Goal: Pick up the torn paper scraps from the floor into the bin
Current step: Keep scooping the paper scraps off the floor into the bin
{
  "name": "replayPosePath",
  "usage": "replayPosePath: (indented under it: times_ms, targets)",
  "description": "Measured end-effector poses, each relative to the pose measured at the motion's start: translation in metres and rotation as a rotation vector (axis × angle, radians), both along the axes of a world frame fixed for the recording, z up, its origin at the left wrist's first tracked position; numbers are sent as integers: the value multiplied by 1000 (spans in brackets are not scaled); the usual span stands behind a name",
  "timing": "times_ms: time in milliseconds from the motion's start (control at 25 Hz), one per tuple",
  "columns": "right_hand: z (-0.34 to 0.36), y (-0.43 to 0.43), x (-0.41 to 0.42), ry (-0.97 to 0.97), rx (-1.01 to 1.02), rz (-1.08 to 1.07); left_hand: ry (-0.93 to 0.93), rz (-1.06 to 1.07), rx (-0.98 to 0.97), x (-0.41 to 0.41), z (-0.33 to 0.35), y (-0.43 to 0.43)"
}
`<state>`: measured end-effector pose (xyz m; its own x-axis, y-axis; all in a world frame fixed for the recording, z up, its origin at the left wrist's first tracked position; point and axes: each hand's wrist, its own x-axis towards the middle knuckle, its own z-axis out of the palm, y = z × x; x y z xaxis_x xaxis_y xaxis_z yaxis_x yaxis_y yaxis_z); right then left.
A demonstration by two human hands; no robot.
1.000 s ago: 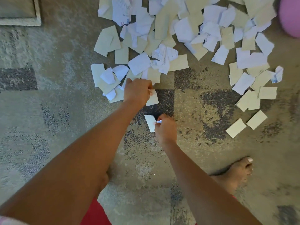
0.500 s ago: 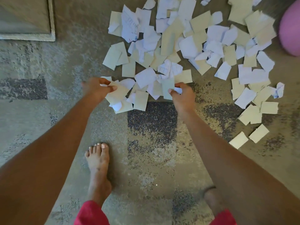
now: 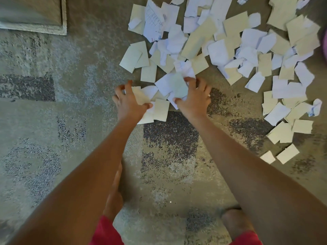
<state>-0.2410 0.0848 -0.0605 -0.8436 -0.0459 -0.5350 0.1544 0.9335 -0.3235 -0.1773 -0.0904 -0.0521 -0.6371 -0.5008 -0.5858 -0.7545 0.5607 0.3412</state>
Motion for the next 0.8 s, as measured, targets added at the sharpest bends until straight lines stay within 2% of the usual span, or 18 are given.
replayPosePath:
  times_ms: [160, 280, 560, 680, 800]
  targets:
    - [-1, -12, 4, 54, -25, -209, -61, 120, -63, 5, -5, 2]
    - [-4, -23, -3, -48, 34, -331, -161, 274, -43, 0, -6, 10]
    - [5, -59, 4, -101, 61, -242, -138, 257, -125, -18, -6, 66]
    - [6, -56, 1, -93, 22, -204, -164, 232, -64, -18, -9, 60]
    - [5, -43, -5, -156, -98, -234, -166, 182, 11, -17, -6, 55]
